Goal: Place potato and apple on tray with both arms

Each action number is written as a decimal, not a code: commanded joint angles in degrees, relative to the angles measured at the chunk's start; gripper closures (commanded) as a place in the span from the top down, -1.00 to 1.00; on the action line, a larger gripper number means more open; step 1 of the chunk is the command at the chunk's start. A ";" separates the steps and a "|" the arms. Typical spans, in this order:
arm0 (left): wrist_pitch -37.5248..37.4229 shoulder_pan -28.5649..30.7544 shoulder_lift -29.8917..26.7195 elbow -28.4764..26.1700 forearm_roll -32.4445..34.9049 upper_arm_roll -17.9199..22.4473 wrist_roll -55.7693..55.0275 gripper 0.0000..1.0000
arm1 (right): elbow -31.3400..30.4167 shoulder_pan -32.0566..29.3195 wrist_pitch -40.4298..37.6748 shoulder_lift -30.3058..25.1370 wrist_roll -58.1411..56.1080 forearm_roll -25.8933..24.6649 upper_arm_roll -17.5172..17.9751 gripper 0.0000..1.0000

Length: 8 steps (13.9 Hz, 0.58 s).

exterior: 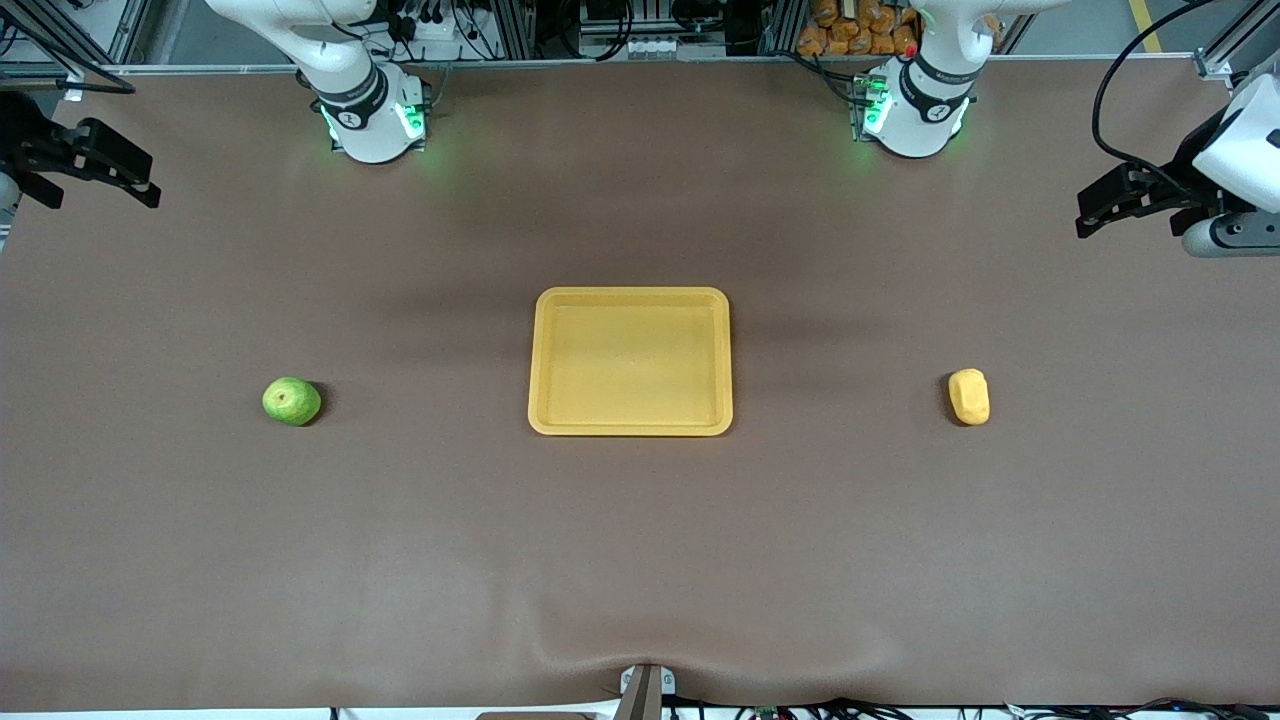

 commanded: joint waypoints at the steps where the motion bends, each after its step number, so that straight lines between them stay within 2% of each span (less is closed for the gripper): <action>1: -0.98 -0.11 0.20 1.32 -1.35 0.38 1.16 1.00 | 0.50 0.11 -0.39 0.13 0.60 -0.61 -0.14 1.00; 8: -1.51 0.07 0.55 2.46 -1.44 0.38 1.25 1.00 | 0.85 -0.06 -0.03 0.57 0.52 -0.61 -0.14 1.00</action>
